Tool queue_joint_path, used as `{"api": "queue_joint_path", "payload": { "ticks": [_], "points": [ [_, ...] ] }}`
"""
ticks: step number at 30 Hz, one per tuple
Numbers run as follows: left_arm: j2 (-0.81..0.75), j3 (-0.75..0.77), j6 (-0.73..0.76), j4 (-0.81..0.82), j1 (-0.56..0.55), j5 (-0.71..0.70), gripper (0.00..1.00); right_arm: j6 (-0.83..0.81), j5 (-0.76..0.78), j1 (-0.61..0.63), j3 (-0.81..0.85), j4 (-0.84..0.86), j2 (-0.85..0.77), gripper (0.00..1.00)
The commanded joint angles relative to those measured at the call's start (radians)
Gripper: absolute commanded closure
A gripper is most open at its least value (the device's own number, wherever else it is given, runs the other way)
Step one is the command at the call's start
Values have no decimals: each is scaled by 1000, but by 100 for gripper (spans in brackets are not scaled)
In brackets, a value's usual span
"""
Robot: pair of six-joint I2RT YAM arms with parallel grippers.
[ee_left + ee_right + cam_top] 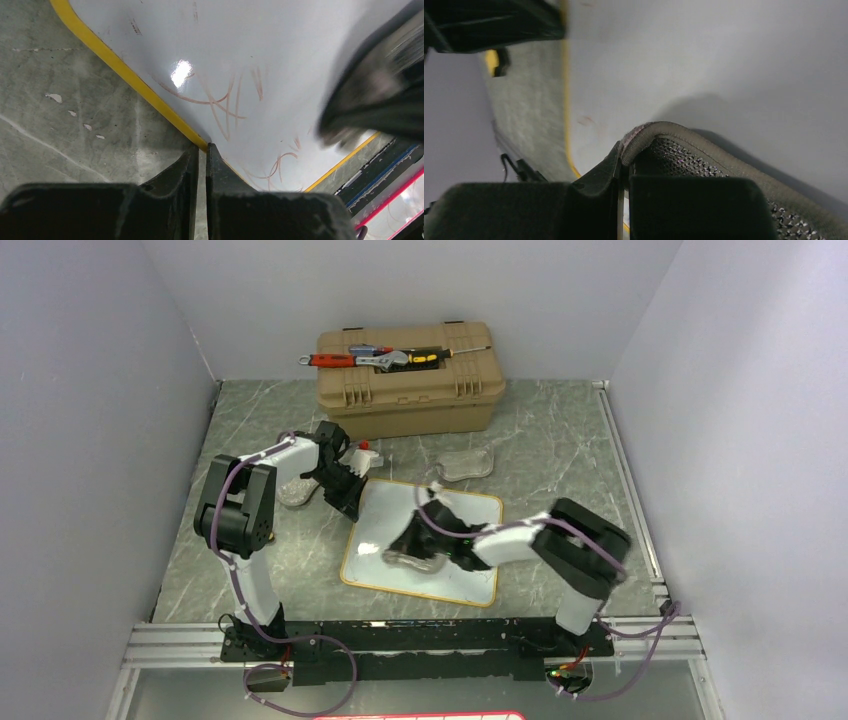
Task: Erase the whiteboard
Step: Erase the whiteboard at the center of the board.
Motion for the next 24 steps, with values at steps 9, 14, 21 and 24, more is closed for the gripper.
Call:
{"api": "queue_joint_path", "payload": {
  "ticks": [9, 14, 21, 24],
  "points": [
    [90, -65, 75, 2, -4, -111, 92, -83, 93, -118, -239, -298, -184, 100],
    [94, -64, 79, 4, 5, -107, 92, -30, 138, -153, -386, -364, -384, 100],
    [106, -40, 73, -8, 6, -99, 92, -60, -27, -58, -242, 103, 134, 100],
    [105, -29, 71, -14, 6, -102, 92, -66, -173, -15, -104, 281, 361, 100]
  ]
}}
